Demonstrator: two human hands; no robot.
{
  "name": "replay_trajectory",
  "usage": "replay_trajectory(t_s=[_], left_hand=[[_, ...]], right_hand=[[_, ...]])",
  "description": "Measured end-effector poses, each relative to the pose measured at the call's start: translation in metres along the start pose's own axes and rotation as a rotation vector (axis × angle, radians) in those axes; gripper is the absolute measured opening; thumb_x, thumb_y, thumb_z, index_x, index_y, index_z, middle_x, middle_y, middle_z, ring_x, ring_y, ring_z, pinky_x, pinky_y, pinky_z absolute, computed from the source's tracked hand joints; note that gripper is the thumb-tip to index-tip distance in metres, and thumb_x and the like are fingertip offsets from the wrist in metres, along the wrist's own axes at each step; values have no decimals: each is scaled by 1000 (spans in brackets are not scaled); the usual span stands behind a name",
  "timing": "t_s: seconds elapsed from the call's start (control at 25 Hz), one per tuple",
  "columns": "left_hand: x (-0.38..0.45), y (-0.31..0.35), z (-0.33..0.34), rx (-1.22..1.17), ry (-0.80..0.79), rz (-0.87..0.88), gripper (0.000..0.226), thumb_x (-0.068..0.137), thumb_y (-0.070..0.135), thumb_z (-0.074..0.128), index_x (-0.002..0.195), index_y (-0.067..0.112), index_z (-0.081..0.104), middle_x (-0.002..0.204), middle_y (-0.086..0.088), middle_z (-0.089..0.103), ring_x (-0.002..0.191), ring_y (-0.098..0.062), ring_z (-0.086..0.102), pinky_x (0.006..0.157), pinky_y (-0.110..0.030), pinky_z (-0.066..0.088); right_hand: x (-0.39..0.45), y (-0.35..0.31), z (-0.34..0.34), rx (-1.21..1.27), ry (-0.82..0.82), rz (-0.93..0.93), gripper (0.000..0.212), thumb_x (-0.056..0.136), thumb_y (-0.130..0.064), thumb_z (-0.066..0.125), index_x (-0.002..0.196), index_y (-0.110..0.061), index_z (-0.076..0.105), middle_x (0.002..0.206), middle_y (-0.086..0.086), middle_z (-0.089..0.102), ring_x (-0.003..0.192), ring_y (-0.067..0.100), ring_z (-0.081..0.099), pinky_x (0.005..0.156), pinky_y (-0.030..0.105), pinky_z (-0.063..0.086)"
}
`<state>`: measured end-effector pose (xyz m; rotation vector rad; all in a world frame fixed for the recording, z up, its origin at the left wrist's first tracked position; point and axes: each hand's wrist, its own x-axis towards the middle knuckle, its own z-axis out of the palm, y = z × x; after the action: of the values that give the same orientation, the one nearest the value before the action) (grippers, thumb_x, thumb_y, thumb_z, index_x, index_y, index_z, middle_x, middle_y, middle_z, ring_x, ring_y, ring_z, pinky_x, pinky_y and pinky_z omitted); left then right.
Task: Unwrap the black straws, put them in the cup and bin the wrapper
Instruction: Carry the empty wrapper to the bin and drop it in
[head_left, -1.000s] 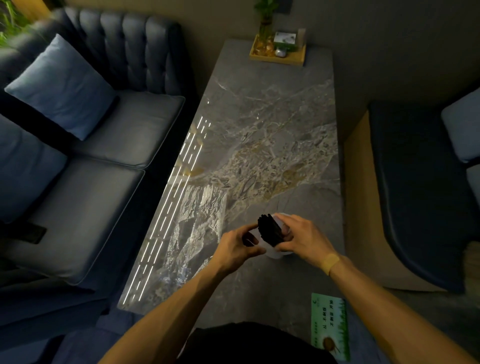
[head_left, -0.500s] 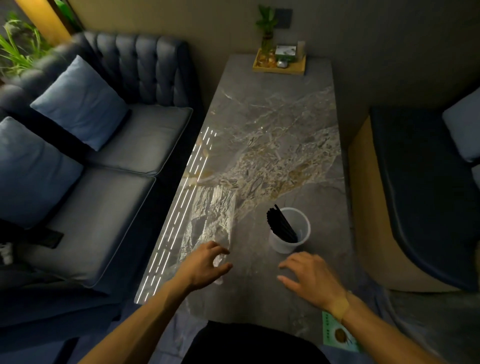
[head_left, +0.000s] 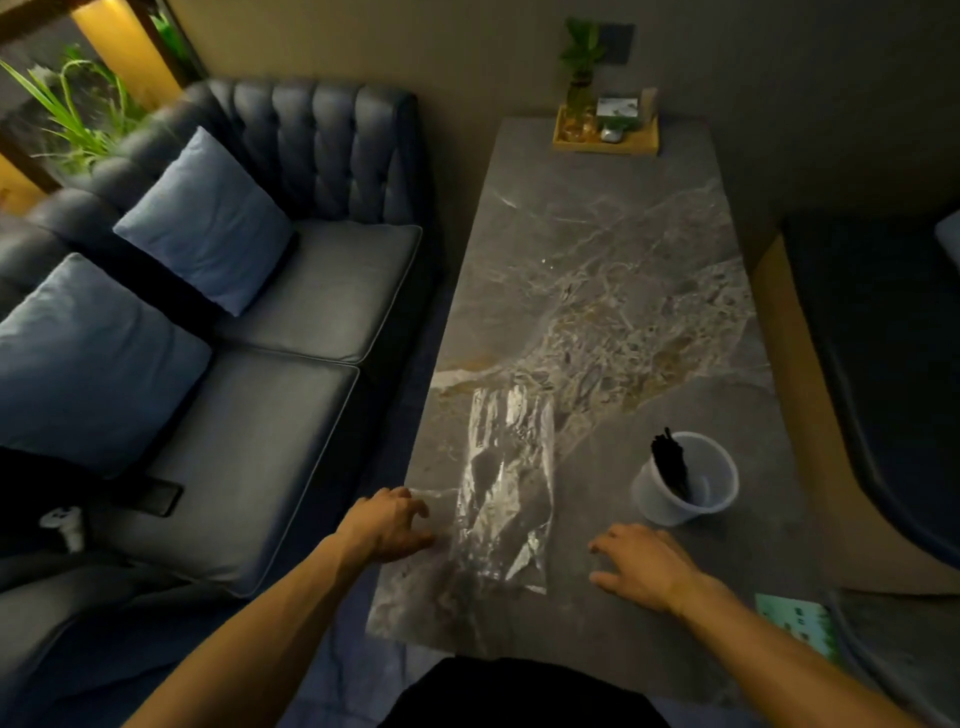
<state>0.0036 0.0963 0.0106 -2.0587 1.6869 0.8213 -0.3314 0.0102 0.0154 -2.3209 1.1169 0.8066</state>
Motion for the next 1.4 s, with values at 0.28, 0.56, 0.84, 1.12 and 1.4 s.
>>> replay_trajectory(t_s=[0.28, 0.56, 0.84, 1.12, 1.4], left_hand=[[55, -15, -24, 118, -128, 69, 76, 78, 76, 46, 142, 36, 41, 146, -4, 48, 132, -29, 44, 105, -53, 35], [85, 15, -43, 25, -127, 70, 87, 76, 80, 45, 146, 29, 38, 150, -4, 46, 136, -30, 43, 110, -60, 31], [95, 34, -22, -456, -149, -43, 34, 86, 43, 66, 107, 17, 71, 113, -7, 72, 101, -24, 65, 82, -29, 49], [72, 50, -19, -888, -6, -153, 11, 84, 5, 67, 76, 11, 67, 83, -13, 67, 72, -19, 60, 66, -27, 49], [11, 58, -27, -1301, 56, -136, 12, 87, 11, 70, 97, 5, 66, 95, -14, 74, 82, -19, 66, 78, -35, 52]], right_hand=[[42, -22, -13, 94, 66, 191, 70, 87, -61, 48, 146, -26, 32, 148, 7, 39, 133, 33, 40, 107, 50, 38], [78, -21, -25, 125, 23, 258, 76, 85, -69, 43, 144, -22, 37, 151, 9, 35, 137, 35, 30, 109, 49, 34], [103, -35, -21, 370, 150, 280, 48, 82, -50, 66, 114, -16, 60, 127, 9, 50, 121, 31, 43, 101, 42, 41], [97, -35, -21, 1165, 214, 335, 13, 83, -11, 72, 92, -5, 65, 102, 19, 69, 89, 26, 62, 76, 32, 48], [53, -23, -31, 1591, 199, 198, 31, 81, -2, 72, 110, -6, 62, 89, 9, 69, 69, 16, 65, 64, 26, 54]])
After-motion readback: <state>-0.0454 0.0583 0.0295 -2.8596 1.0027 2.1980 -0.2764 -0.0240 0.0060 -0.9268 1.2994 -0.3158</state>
